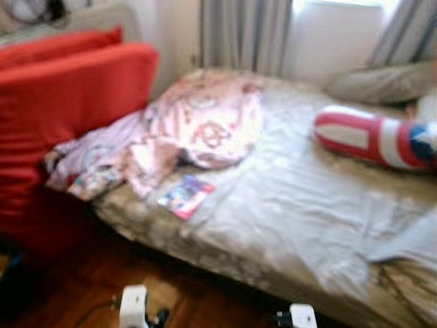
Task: Clean up the room
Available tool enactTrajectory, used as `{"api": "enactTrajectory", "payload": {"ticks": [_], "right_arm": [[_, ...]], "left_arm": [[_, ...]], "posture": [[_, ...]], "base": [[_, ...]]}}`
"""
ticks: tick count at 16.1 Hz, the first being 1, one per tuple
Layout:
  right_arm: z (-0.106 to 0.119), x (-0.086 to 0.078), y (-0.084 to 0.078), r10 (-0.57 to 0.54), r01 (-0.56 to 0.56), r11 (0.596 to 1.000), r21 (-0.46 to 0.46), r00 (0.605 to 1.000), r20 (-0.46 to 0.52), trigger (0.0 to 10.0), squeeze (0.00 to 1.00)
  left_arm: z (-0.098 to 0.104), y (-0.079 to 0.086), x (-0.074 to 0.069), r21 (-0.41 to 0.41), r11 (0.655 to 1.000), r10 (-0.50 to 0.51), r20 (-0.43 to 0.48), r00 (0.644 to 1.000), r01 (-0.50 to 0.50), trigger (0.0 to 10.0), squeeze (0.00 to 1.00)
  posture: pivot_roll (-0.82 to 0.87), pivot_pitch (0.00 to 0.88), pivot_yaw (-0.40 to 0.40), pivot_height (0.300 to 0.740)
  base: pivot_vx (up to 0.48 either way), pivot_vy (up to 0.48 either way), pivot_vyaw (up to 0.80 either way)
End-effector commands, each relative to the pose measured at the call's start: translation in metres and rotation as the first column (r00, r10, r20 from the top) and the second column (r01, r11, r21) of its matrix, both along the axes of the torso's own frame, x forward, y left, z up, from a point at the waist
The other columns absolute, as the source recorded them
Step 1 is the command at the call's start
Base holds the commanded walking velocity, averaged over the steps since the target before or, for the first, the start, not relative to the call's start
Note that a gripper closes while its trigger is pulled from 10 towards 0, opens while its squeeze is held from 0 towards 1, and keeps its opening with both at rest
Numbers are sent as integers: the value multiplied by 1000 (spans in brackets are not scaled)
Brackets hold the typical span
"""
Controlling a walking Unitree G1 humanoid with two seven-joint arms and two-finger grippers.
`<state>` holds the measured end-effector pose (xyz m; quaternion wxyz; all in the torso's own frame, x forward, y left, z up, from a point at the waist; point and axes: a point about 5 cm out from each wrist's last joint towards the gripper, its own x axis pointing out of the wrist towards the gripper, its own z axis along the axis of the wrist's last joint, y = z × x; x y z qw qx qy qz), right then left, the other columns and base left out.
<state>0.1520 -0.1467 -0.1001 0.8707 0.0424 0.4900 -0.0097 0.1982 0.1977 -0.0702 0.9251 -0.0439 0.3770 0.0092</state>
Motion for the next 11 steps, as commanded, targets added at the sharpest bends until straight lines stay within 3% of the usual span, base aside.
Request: {"api": "enactTrajectory", "payload": {"ticks": [1, 11], "right_arm": [[-1, -3, -6, -13, 13, 1000, -12, 1000, -5, 10000, 0], [-1, -2, -6, -35, 35, 999, -16, 999, 0, 10000, 0]], "left_arm": [[-3, -4, -4, -7, 1000, -6, -21, 1000, 5, 10000, 0], [-2, -3, -3, -7, 1000, -6, -18, 1000, 6, 10000, 0]], "posture": [[3, 0, -3, 740], [0, 0, 1, 740]], "base": [[0, -337, 0], [0, -337, 0]]}}
